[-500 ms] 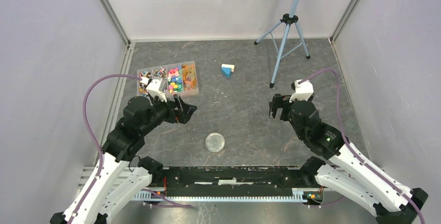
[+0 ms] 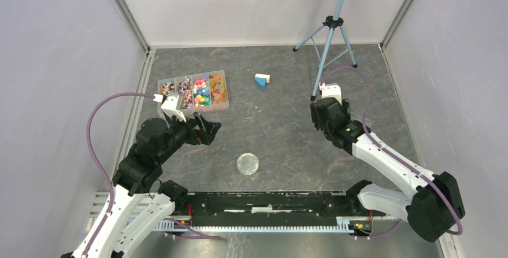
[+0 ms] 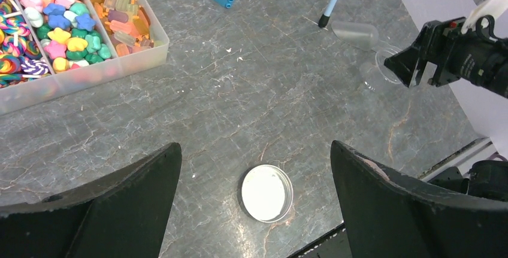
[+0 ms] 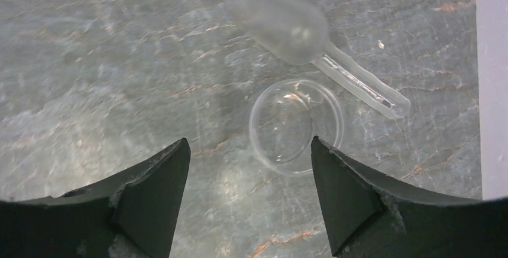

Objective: Pack the candies
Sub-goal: Move the packing bottle to the center of the board, then pick up the spatula from the center of the board.

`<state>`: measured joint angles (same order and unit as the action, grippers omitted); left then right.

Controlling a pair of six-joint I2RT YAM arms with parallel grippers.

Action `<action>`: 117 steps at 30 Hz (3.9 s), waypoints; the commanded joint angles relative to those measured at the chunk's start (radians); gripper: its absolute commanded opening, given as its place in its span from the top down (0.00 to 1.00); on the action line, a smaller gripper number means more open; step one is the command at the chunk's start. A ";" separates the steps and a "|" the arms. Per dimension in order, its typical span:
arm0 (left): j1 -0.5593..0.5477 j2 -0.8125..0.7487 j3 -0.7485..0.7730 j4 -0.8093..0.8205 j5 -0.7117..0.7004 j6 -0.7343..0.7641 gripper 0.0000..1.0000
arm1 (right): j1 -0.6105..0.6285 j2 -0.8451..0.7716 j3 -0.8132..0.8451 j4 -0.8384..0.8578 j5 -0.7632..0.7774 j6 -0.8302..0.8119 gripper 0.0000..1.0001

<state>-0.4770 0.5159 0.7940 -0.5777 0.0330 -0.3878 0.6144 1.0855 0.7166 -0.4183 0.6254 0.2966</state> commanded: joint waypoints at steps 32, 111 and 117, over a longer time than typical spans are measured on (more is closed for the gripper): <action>0.006 -0.035 -0.005 0.015 -0.024 0.059 0.00 | -0.297 0.178 -0.032 0.207 -0.427 -0.172 0.77; 0.006 -0.136 -0.023 -0.003 -0.271 0.035 0.00 | -0.559 0.634 0.400 0.058 -0.730 -0.820 0.03; 0.006 -0.128 -0.022 -0.003 -0.269 0.036 0.00 | -0.581 0.707 0.427 0.023 -0.740 -0.833 0.06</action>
<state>-0.4770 0.3763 0.7715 -0.5991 -0.2481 -0.3878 0.0360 1.7580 1.1114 -0.3614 -0.0566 -0.5114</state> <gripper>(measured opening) 0.996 0.947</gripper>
